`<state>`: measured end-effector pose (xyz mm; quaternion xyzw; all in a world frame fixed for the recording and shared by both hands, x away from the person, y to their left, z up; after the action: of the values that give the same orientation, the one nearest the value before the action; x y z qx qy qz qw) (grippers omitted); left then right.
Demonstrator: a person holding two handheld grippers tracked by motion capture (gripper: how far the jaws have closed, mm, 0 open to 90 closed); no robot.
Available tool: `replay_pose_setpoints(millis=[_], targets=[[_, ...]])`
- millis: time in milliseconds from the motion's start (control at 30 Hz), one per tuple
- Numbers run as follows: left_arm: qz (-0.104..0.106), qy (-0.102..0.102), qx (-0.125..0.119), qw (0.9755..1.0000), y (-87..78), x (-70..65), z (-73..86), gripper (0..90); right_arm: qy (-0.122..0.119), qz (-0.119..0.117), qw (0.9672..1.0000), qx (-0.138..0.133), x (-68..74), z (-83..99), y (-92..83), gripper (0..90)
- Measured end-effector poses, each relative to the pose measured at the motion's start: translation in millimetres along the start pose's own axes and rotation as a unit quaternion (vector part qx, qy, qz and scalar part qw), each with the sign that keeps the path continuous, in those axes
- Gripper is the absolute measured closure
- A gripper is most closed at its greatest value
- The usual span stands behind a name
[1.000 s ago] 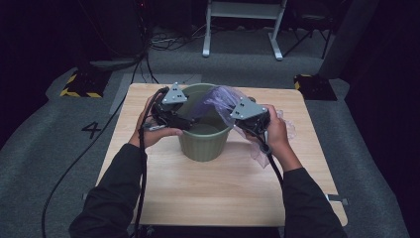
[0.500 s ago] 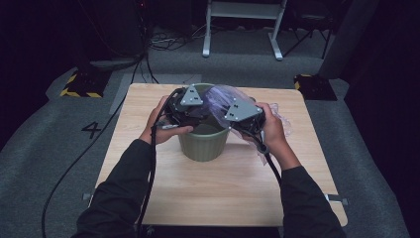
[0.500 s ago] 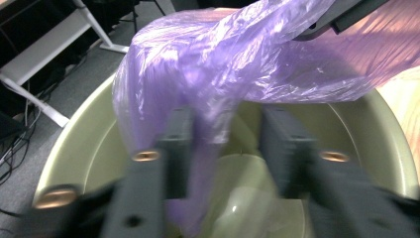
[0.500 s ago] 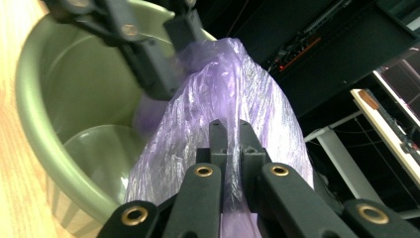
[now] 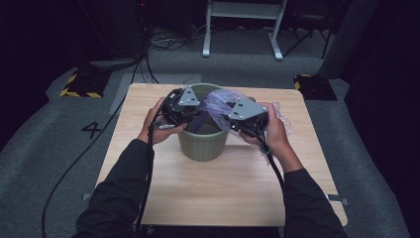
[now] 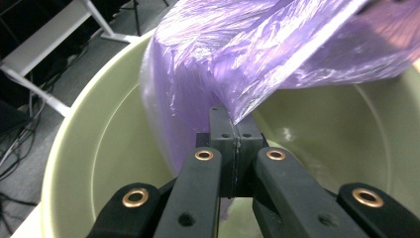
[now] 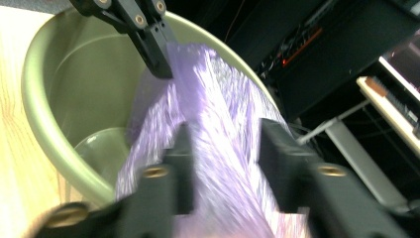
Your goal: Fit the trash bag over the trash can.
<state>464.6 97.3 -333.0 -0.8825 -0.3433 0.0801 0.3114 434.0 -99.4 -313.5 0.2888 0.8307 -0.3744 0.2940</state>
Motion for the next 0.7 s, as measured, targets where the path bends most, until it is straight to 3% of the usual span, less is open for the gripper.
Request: replay_pose_setpoints(millis=[67,200,467,567,700], targets=[[-0.007,0.002,0.004,1.0000,-0.2,2.2,1.6,90.0,0.005,-0.008,0.9999,0.009,0.8,2.2,-2.3,49.7],[-0.014,-0.006,0.007,0.9999,-1.0,7.6,8.2,90.0,0.021,0.001,0.9996,0.019,3.0,10.9,-12.3,37.5],[-0.020,-0.019,0.013,0.9995,-5.5,19.5,18.7,90.0,0.047,0.008,0.9980,0.043,6.8,45.9,-39.3,33.6],[-0.020,-0.018,0.014,0.9995,-5.2,19.8,18.9,90.0,0.049,0.009,0.9976,0.047,7.5,57.2,-41.4,47.2],[-0.018,-0.026,0.010,0.9995,-3.7,21.1,19.8,90.0,0.053,0.001,0.9982,0.027,9.5,64.6,-40.4,75.9]])
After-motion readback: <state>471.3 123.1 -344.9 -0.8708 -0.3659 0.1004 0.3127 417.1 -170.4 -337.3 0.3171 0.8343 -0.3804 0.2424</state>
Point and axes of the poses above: each handheld gripper's, and its own axes: y roughly forward along the jaws, z roughly out of its underside, x roughly to its left, the point moved 3 cm from there along y, roughly forward along the jaws, and after that the axes turned 15 degrees about -y, right-handed, at the moved point
